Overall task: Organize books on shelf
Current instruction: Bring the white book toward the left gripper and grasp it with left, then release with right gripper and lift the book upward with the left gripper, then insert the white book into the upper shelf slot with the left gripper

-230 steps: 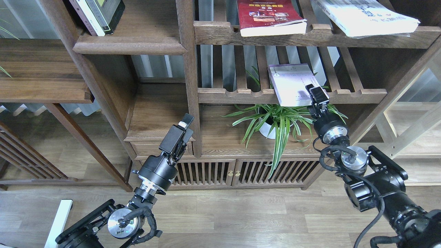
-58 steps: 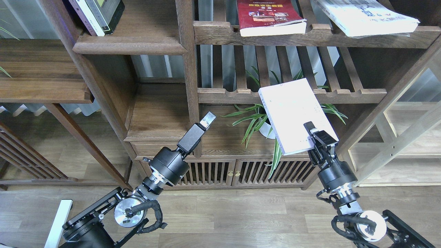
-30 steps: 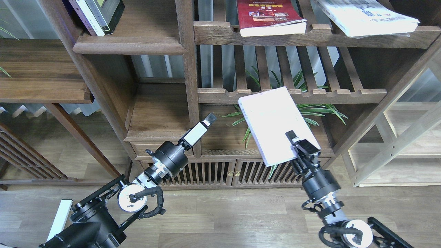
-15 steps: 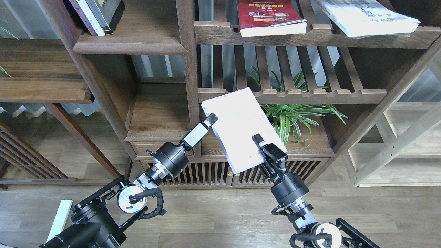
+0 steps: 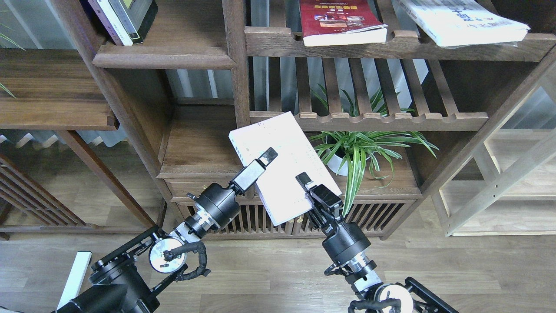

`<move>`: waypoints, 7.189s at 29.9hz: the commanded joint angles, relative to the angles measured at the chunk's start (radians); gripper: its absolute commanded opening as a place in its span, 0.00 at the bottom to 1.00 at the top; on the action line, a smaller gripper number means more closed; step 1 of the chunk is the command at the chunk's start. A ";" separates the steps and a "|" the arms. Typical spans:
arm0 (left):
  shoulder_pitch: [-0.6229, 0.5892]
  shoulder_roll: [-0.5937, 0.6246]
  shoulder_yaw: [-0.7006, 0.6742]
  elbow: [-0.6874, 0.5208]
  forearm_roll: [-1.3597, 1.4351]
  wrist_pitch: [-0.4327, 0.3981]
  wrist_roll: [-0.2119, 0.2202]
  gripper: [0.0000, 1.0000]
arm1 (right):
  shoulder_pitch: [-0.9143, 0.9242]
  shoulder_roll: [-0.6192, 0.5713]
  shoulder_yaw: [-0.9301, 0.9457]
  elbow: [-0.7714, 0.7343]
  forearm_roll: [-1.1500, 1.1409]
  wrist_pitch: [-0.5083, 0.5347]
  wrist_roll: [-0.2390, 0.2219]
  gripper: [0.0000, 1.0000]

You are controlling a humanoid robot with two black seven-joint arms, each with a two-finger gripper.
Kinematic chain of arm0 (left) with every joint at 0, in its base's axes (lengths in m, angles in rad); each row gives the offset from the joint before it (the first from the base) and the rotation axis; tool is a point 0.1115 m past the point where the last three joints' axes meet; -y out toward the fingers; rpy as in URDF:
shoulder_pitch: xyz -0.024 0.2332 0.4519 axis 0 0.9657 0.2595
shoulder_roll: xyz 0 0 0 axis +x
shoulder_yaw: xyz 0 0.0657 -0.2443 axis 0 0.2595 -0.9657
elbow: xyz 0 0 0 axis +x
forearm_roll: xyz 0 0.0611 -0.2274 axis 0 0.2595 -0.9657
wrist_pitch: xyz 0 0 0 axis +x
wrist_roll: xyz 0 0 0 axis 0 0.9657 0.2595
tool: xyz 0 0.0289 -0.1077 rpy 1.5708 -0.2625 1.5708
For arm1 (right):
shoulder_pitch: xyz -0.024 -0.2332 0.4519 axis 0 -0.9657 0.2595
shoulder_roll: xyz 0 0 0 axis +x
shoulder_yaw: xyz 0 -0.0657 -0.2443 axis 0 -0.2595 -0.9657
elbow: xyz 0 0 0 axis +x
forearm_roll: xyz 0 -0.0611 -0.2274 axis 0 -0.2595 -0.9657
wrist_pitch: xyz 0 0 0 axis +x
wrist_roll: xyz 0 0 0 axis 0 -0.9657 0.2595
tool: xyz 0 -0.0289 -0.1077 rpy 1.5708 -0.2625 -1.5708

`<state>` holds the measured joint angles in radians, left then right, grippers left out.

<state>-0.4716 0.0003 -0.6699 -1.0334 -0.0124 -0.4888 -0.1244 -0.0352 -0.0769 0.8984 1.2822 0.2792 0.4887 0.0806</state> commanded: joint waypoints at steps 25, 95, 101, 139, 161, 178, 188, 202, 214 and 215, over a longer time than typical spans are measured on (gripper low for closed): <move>0.021 0.000 -0.010 0.006 -0.067 0.000 0.061 0.21 | 0.000 0.002 -0.012 0.000 -0.006 0.000 -0.001 0.06; 0.113 0.405 -0.160 -0.413 0.250 0.000 0.063 0.02 | 0.029 -0.099 0.206 -0.103 -0.057 0.000 -0.001 0.93; 0.114 0.521 -0.292 -0.522 0.319 0.000 0.115 0.02 | 0.032 -0.107 0.214 -0.115 -0.057 0.000 -0.001 0.94; 0.203 0.695 -0.767 -0.626 0.379 0.000 0.258 0.02 | 0.103 -0.107 0.197 -0.161 -0.061 0.000 -0.002 0.95; -0.041 0.698 -0.771 -0.525 0.402 0.000 0.325 0.02 | 0.129 -0.107 0.205 -0.158 -0.077 0.000 -0.004 0.96; -0.183 0.647 -0.654 -0.442 0.491 0.133 0.324 0.02 | 0.163 -0.109 0.211 -0.156 -0.078 0.000 -0.002 0.96; -0.298 0.604 -0.588 -0.329 0.496 0.213 0.315 0.02 | 0.181 -0.116 0.211 -0.158 -0.078 0.000 -0.002 0.96; -0.513 0.575 -0.380 -0.093 0.502 0.272 0.252 0.02 | 0.181 -0.115 0.212 -0.156 -0.077 0.000 0.001 0.96; -0.674 0.437 -0.248 0.108 0.505 0.312 0.227 0.02 | 0.184 -0.110 0.211 -0.155 -0.077 0.000 0.001 0.96; -0.679 0.437 -0.232 0.116 0.506 0.315 0.227 0.02 | 0.184 -0.110 0.211 -0.153 -0.077 0.000 0.001 0.96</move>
<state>-1.1264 0.4481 -0.9372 -0.9491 0.4923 -0.1814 0.1029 0.1469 -0.1873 1.1092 1.1266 0.2025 0.4887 0.0813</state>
